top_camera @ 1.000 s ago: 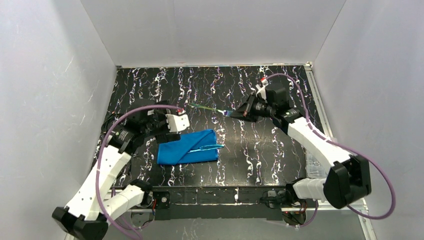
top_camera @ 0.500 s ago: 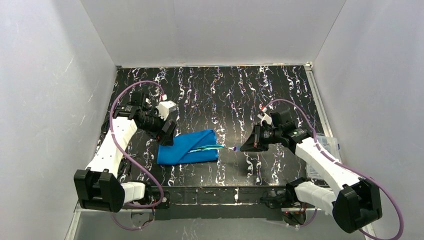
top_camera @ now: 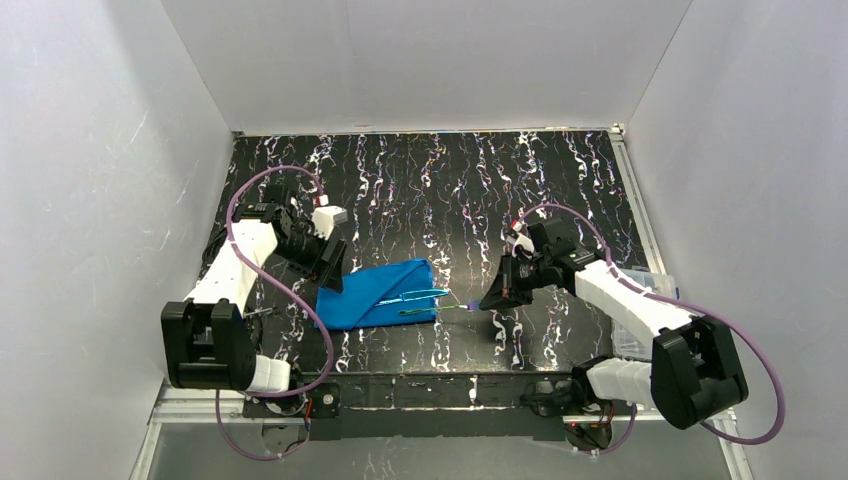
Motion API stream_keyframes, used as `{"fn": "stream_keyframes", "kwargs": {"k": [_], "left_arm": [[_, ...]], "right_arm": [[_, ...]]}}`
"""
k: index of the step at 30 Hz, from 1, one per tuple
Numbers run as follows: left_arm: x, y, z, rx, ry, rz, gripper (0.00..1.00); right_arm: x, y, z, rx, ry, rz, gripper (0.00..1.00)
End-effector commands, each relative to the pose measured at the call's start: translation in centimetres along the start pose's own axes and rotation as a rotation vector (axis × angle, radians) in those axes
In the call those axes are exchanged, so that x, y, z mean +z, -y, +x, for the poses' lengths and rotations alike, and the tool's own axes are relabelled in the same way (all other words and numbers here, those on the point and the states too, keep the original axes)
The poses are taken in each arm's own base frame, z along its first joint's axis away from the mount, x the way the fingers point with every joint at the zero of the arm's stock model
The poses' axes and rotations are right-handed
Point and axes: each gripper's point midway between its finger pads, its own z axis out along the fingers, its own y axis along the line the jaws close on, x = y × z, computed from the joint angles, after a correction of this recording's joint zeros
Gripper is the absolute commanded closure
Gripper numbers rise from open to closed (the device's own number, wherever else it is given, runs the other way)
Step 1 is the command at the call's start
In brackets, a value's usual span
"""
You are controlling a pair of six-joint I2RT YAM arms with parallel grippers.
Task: Fold the napkin into a case and place the utensils inside
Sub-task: Insert the fork into the folded napkin.
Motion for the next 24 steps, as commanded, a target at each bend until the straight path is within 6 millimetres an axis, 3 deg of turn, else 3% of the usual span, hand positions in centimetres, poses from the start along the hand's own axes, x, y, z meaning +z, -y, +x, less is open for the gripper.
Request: {"fn": "stream_keyframes", "kwargs": {"k": [1,5,15,24], "left_arm": [[0.7,-0.5,1.3,-0.003,-0.037,-0.007,0.30],[1.4,-0.9,1.9,-0.026,-0.070,-0.005,0.41],[2.7,-2.2,2.9,-0.054,-0.120,-0.033,0.43],[3.7,-3.6,4.1,-0.081,-0.175,-0.078,0.54]], "right_arm": [[0.0,-1.8,-2.3,-0.068,0.059,-0.055,0.99],[0.6,-1.7,-2.8,-0.066,0.067,-0.062,0.99],[1.9,-1.6,-3.6,-0.046,0.082,-0.088,0.99],[4.3,-2.3,-3.7,-0.053,0.069,-0.118,0.99]]}}
